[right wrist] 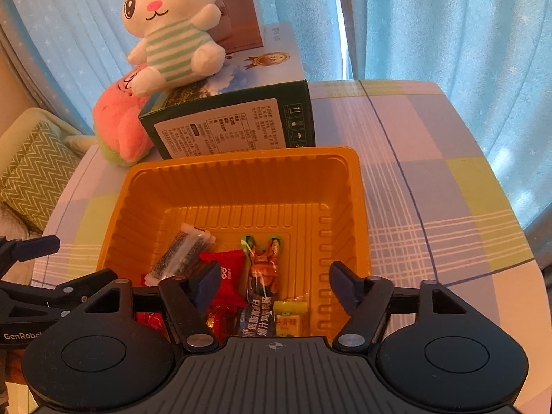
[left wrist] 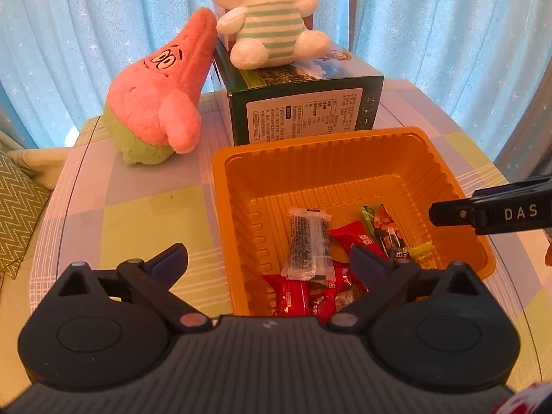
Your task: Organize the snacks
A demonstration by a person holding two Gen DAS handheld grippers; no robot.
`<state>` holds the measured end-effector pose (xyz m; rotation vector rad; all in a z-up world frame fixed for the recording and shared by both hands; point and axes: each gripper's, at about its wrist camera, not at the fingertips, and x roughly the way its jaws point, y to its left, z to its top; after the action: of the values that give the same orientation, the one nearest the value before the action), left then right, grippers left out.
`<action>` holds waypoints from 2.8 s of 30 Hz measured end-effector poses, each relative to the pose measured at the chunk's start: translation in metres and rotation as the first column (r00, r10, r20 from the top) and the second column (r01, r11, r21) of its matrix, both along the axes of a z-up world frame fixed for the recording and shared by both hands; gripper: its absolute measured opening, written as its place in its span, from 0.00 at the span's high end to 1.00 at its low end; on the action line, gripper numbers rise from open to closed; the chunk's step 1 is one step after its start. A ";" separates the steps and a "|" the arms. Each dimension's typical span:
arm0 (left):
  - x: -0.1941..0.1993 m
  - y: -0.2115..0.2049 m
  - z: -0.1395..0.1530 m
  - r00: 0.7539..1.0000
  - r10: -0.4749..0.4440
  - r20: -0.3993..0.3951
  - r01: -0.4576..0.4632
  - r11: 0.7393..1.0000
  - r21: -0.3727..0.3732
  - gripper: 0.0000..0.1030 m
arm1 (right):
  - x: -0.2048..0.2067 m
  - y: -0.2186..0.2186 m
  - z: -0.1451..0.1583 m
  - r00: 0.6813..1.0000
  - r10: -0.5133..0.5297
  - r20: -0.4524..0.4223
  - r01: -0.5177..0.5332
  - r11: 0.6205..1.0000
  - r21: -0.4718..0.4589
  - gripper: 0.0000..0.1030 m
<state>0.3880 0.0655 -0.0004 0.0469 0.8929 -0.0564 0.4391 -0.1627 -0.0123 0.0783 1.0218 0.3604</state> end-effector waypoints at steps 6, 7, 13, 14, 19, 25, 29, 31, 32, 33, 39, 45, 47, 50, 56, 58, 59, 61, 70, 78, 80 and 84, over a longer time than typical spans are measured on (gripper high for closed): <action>-0.015 0.000 0.005 1.000 0.029 -0.011 -0.029 0.999 -0.013 0.00 | -0.014 -0.008 0.008 1.000 -0.002 0.008 0.002 1.000 -0.030 0.25; -0.019 0.000 0.007 0.999 0.037 -0.012 -0.037 0.999 -0.021 0.00 | -0.018 -0.010 0.010 1.000 -0.003 0.010 0.003 1.000 -0.028 0.25; -0.043 -0.003 0.020 0.997 0.075 -0.001 -0.075 0.997 -0.036 0.00 | -0.037 -0.018 0.022 1.000 -0.006 0.014 0.007 1.000 -0.031 0.25; -0.047 -0.004 0.023 0.997 0.078 0.002 -0.078 0.996 -0.037 0.00 | -0.042 -0.019 0.025 1.000 -0.004 0.016 0.004 1.000 -0.029 0.25; -0.077 -0.011 0.040 0.995 0.094 0.038 -0.092 0.994 -0.054 0.01 | -0.067 -0.020 0.039 0.999 0.006 0.036 -0.005 1.000 -0.019 0.25; -0.113 -0.024 0.058 0.994 0.084 0.068 -0.082 0.996 -0.032 0.01 | -0.103 -0.025 0.056 0.998 0.010 0.065 -0.009 1.000 -0.012 0.25; -0.141 -0.030 0.068 0.990 0.110 0.092 -0.107 0.994 -0.039 0.01 | -0.131 -0.032 0.066 0.997 0.000 0.077 0.000 1.000 0.002 0.25; -0.156 -0.035 0.073 0.988 0.115 0.103 -0.112 0.993 -0.033 0.01 | -0.146 -0.037 0.071 0.996 -0.009 0.084 0.007 1.000 0.018 0.25; -0.163 -0.037 0.076 0.987 0.119 0.111 -0.116 0.993 -0.026 0.01 | -0.154 -0.039 0.074 0.996 -0.010 0.088 0.008 1.000 0.028 0.25; -0.171 -0.039 0.078 0.985 0.126 0.119 -0.125 0.992 -0.023 0.01 | -0.160 -0.041 0.075 0.996 -0.012 0.092 0.009 0.999 0.035 0.25; -0.209 -0.046 0.089 0.972 0.192 0.133 -0.187 0.981 -0.046 0.01 | -0.202 -0.058 0.084 0.992 -0.031 0.119 0.026 0.999 0.047 0.25; -0.242 -0.060 0.094 0.970 0.200 0.138 -0.195 0.980 -0.046 0.01 | -0.236 -0.078 0.090 0.988 -0.068 0.138 0.059 0.996 0.071 0.25; -0.254 -0.065 0.097 0.967 0.205 0.148 -0.200 0.978 -0.054 0.01 | -0.249 -0.085 0.093 0.986 -0.079 0.147 0.068 0.994 0.082 0.25; -0.271 -0.072 0.101 0.966 0.204 0.161 -0.197 0.979 -0.058 0.01 | -0.267 -0.088 0.098 0.983 -0.078 0.168 0.066 0.995 0.077 0.25; -0.295 -0.082 0.101 0.967 0.199 0.160 -0.191 0.979 -0.069 0.00 | -0.300 -0.089 0.101 0.977 -0.073 0.202 0.062 0.996 0.061 0.25; -0.303 -0.084 0.101 0.968 0.194 0.161 -0.185 0.980 -0.067 0.00 | -0.311 -0.088 0.100 0.974 -0.062 0.217 0.055 0.998 0.041 0.25; -0.308 -0.084 0.101 0.967 0.193 0.165 -0.184 0.981 -0.068 0.00 | -0.316 -0.087 0.099 0.973 -0.058 0.225 0.053 0.998 0.030 0.25; -0.316 -0.085 0.100 0.967 0.189 0.170 -0.180 0.981 -0.065 0.00 | -0.325 -0.086 0.098 0.971 -0.054 0.234 0.051 0.999 0.018 0.25; -0.347 -0.080 0.093 0.965 0.202 0.165 -0.195 0.979 -0.060 0.00 | -0.359 -0.087 0.094 0.969 -0.051 0.241 0.046 0.999 0.026 0.25; -0.367 -0.075 0.087 0.965 0.215 0.150 -0.208 0.976 -0.055 0.00 | -0.378 -0.083 0.090 0.968 -0.040 0.249 0.039 0.999 0.009 0.25; -0.371 -0.074 0.085 0.966 0.216 0.143 -0.210 0.976 -0.059 0.00 | -0.382 -0.083 0.088 0.968 -0.036 0.247 0.036 0.999 0.005 0.25; -0.379 -0.074 0.082 0.966 0.217 0.138 -0.212 0.976 -0.051 0.00 | -0.390 -0.082 0.084 0.970 -0.025 0.240 0.025 1.000 0.002 0.25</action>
<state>0.0093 -0.0088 0.0816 -0.0785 0.7491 0.1320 0.0488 -0.2445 0.0721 0.0449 0.7807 0.3374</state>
